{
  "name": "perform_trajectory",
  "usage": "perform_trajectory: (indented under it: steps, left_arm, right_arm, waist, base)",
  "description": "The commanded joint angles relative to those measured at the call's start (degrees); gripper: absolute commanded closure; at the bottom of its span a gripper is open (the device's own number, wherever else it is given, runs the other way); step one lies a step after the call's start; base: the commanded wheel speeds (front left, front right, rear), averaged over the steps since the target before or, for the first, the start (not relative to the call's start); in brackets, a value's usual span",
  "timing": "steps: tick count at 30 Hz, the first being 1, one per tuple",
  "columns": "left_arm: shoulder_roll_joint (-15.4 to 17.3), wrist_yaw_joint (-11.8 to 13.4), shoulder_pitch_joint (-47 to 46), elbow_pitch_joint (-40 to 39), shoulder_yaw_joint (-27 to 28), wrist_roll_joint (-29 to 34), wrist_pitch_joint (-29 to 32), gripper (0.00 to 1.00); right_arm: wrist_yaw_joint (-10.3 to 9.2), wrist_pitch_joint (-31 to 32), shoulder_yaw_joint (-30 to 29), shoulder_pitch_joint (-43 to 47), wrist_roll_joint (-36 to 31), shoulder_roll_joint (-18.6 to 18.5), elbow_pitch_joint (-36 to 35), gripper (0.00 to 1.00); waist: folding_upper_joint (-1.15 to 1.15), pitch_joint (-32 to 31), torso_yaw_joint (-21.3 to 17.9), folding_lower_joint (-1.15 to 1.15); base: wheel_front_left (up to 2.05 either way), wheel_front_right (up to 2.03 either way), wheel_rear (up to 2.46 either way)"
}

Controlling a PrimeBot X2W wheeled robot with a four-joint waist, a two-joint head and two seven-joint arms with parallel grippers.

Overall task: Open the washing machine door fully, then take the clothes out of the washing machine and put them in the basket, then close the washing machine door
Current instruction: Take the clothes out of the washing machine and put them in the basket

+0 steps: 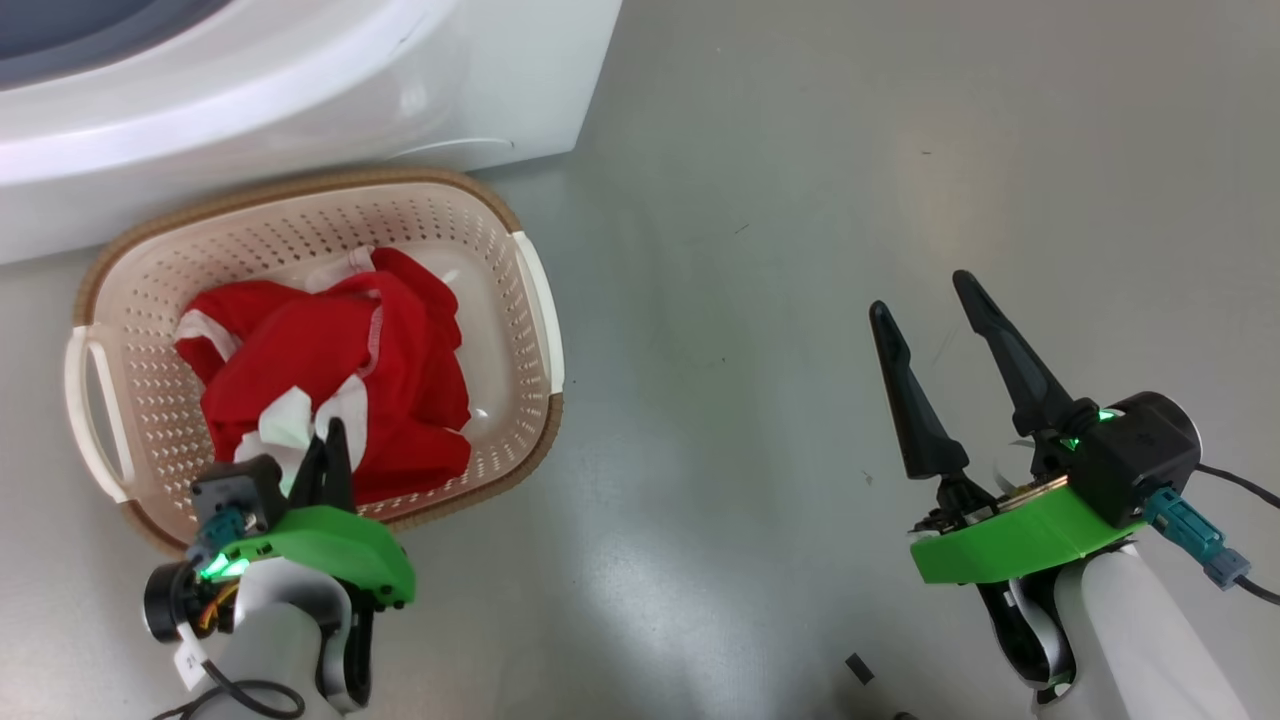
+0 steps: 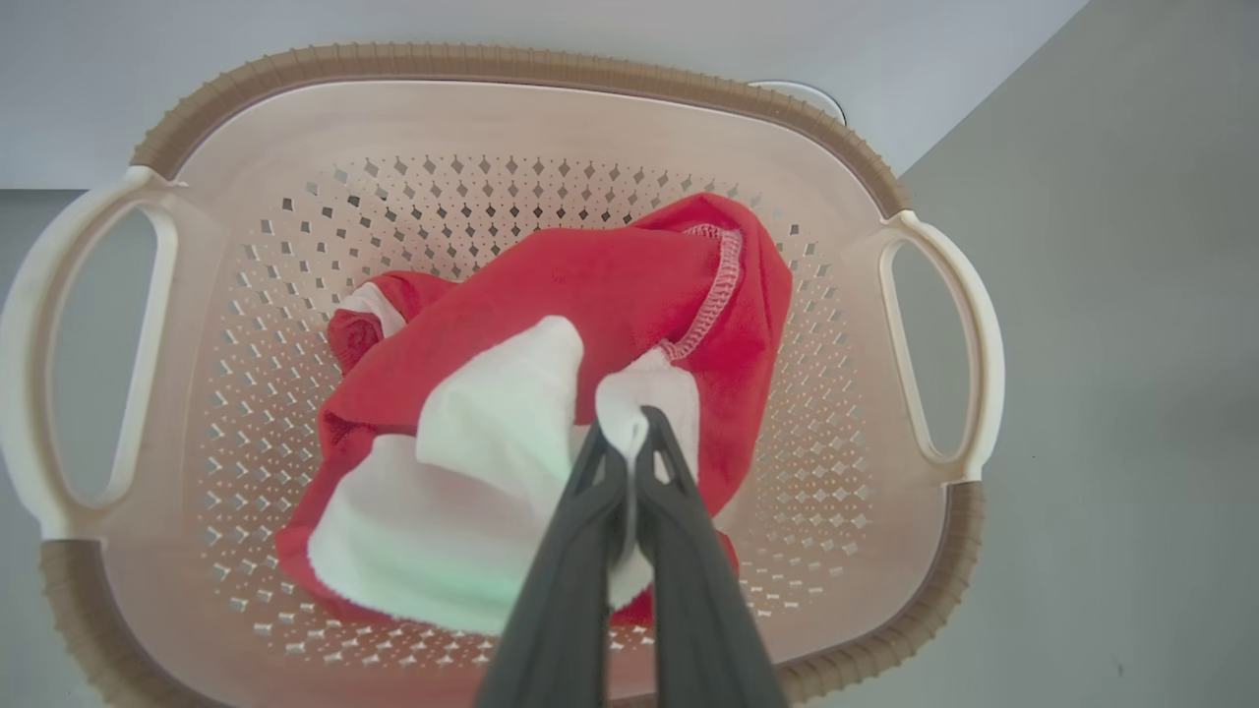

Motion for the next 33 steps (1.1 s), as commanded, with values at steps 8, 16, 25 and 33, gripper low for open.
perform_trajectory:
  steps: [8,16,25,33]
  left_arm:
    - [0.61,-0.48,-0.88,0.89,1.49,0.57,-0.52,0.00]
    - [0.61,-0.32,0.65,-1.72,1.80,1.38,-0.52,0.00]
    - [0.61,-0.47,5.84,-11.99,1.84,1.61,-0.52,0.00]
    - [0.61,1.48,12.27,-23.71,0.24,3.31,-0.52,0.00]
  right_arm:
    - [0.36,-0.37,1.47,0.19,0.18,-0.16,-0.60,0.00]
    - [0.36,-0.37,1.88,0.86,0.11,-0.15,0.27,0.00]
    - [0.36,-0.37,1.74,2.81,-0.52,-0.12,1.45,0.00]
    - [0.36,-0.37,1.22,5.34,-1.30,-0.07,2.86,0.00]
  waist:
    - [0.00,-1.86,0.67,0.00]
    - [0.00,-5.08,1.30,0.00]
    - [0.00,-11.49,3.64,0.00]
    - [0.00,-18.44,5.63,0.00]
  base:
    - [0.00,0.00,0.00]
    - [0.00,0.00,0.00]
    - [0.00,0.00,0.00]
    - [0.00,0.00,0.00]
